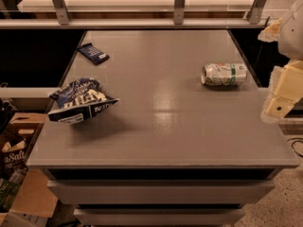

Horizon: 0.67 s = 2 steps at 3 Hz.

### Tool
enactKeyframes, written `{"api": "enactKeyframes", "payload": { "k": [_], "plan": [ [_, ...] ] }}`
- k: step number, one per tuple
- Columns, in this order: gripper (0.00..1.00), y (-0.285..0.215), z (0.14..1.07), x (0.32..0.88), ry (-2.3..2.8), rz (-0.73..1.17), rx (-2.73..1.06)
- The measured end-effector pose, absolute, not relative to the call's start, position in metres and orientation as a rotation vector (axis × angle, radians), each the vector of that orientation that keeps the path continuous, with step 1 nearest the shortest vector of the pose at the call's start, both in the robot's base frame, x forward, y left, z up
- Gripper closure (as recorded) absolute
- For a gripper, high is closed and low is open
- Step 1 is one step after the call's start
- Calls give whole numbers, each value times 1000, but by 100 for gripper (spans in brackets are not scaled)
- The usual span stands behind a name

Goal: Move 7up can near blue chip bag

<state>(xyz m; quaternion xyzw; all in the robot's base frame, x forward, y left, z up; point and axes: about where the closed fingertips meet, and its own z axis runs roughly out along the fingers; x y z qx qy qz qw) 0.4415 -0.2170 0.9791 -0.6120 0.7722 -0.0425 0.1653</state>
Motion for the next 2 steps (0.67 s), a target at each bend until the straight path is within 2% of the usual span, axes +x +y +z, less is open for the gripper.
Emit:
{"api": "enactKeyframes", "payload": {
  "k": [2],
  "plan": [
    [0,-221,952,489,1960,-121,-2027]
  ]
}}
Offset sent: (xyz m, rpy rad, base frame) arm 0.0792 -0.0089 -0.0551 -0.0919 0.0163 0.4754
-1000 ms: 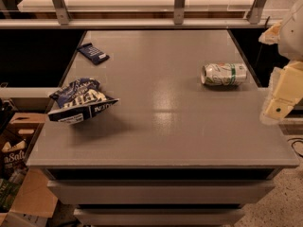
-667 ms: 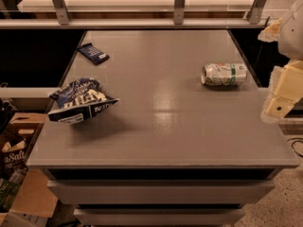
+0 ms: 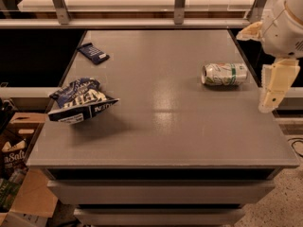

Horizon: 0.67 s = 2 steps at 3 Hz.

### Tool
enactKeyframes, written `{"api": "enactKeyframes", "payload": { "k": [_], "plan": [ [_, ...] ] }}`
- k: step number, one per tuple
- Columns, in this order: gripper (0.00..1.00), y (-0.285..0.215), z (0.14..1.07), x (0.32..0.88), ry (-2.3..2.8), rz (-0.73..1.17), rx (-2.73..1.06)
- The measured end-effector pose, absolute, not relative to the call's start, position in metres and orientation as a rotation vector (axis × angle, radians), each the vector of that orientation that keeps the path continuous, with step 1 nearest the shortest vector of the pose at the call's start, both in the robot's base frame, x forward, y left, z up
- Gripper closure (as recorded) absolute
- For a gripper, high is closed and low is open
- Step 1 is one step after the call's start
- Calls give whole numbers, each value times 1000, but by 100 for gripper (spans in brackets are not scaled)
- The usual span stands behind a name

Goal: Move 7up can near blue chip bag

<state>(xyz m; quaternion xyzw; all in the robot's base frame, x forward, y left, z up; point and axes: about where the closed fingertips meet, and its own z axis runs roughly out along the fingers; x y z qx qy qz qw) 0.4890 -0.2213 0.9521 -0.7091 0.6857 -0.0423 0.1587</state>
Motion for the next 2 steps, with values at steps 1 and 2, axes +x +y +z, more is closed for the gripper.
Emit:
{"api": "enactKeyframes", "payload": {
  "k": [1,2],
  "plan": [
    [0,-216,926,515,1840,-128,-2198],
    [0,-212,896,543,1786,-147,-2312]
  ]
}}
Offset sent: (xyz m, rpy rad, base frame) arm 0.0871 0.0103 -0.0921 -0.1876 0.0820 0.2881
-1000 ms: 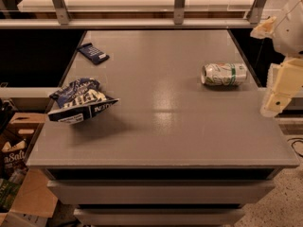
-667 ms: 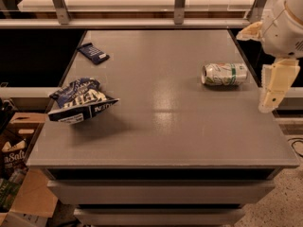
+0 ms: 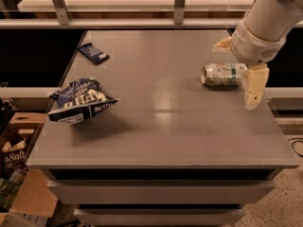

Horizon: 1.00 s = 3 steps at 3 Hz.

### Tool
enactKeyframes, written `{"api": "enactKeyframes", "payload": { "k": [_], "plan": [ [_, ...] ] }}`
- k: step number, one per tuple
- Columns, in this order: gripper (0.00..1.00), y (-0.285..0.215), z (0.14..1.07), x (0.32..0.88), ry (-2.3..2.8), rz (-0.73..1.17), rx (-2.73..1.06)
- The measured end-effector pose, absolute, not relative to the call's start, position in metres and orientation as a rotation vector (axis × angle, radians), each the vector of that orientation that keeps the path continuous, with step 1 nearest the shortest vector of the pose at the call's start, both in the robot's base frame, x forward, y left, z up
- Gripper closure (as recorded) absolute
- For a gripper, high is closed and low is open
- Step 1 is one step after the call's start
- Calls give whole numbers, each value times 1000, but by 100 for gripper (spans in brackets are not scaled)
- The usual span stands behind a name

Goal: Move 7up can near blue chip bag

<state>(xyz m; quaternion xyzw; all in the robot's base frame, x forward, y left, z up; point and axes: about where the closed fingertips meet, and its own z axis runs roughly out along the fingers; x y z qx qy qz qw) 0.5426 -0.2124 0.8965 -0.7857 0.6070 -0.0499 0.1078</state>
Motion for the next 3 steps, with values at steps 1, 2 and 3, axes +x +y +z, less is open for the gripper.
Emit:
{"api": "enactKeyframes", "payload": {
  "k": [1,2,3],
  "plan": [
    [0,-218,872,570,1824,-171,-2346],
    [0,-229,853,594,1904,-195,-2330],
    [19,-241,844,610,1972,-215,-2300]
  ]
}}
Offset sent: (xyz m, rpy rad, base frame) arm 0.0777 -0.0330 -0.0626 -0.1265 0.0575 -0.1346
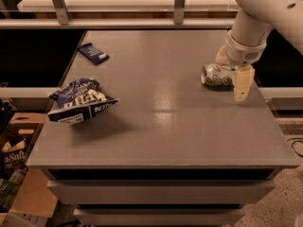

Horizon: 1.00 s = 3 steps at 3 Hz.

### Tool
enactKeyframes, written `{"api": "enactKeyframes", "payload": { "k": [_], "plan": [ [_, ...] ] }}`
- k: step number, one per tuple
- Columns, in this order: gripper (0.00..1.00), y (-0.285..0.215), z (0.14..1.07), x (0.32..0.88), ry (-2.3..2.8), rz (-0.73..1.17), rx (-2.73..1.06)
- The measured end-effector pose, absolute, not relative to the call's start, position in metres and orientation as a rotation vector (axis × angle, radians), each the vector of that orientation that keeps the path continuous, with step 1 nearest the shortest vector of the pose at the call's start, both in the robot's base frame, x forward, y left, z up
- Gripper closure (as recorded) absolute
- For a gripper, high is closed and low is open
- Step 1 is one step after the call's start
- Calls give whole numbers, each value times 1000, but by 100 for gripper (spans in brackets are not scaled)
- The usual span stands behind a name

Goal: Move 7up can near blue chip bag

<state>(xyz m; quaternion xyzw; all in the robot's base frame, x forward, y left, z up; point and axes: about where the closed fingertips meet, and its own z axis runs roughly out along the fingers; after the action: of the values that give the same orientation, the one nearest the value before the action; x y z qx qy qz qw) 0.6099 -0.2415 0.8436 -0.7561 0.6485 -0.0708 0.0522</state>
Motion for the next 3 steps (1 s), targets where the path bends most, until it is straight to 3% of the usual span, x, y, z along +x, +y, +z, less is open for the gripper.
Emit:
{"api": "enactKeyframes", "payload": {
  "k": [2,3],
  "plan": [
    [65,-240,855,624,1964,-225,-2281],
    [88,-213,866,620,1857,-183,-2332]
  ]
}}
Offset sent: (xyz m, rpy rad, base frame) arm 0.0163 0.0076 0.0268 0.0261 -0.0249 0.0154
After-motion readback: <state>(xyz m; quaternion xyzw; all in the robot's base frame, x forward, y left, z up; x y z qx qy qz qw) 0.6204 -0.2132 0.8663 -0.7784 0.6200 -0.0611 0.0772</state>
